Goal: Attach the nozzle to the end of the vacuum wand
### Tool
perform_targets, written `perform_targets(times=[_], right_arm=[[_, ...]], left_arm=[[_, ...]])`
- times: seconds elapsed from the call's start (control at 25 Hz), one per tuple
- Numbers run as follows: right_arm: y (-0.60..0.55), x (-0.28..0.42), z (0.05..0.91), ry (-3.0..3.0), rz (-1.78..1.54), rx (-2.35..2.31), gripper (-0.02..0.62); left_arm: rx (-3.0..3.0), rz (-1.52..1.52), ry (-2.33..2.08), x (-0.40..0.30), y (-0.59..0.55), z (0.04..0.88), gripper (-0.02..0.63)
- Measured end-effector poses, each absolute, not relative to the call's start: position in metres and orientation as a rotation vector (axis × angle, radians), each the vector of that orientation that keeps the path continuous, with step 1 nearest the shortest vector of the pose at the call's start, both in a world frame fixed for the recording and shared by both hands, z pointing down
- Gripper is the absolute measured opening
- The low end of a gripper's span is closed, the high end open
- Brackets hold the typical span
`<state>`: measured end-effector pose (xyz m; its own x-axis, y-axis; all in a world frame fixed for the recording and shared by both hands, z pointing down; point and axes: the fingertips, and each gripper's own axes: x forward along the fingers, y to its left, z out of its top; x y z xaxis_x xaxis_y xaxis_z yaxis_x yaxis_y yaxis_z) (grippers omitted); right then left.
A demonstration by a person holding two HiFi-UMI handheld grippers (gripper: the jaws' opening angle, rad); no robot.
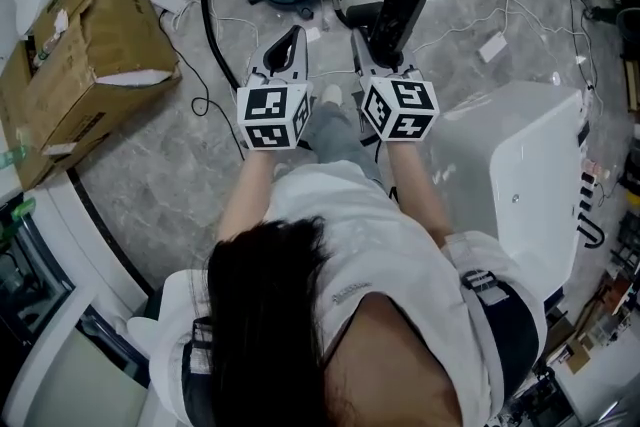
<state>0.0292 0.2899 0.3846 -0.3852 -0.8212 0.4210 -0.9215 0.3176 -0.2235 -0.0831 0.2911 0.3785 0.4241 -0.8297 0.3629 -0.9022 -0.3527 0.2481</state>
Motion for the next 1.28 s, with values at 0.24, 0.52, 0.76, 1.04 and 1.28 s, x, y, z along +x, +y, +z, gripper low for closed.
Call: perform_targets(times=[0.24, 0.52, 0.76, 1.04, 1.28], right_arm=[[0.268, 0.040, 0.384, -2.368, 0.639, 1.564, 0.106], [0.236, 0.057, 0.388, -2.385, 0.656, 1.543, 0.106], [0.206, 0.070, 0.394, -2.399, 0.646, 1.493, 0.106], [0.193, 0.088, 0.400, -2.390, 0.678, 1.515, 0.106], [0.189, 0.100, 0.402, -2.370, 0.670, 1.524, 0.106]], left_arm=[[2.271, 0.234, -1.503, -0.070, 0.262, 0.374, 0.002], [2.270, 0.250, -1.515, -0.049, 0.236, 0.376, 0.002], [2.252, 0.262, -1.525, -0.034, 0.212, 0.385, 0.002], [2.245, 0.277, -1.549, -0.029, 0.196, 0.386, 0.002], [2.241, 0.261, -1.558, -0.025, 0.190, 0.385, 0.002]])
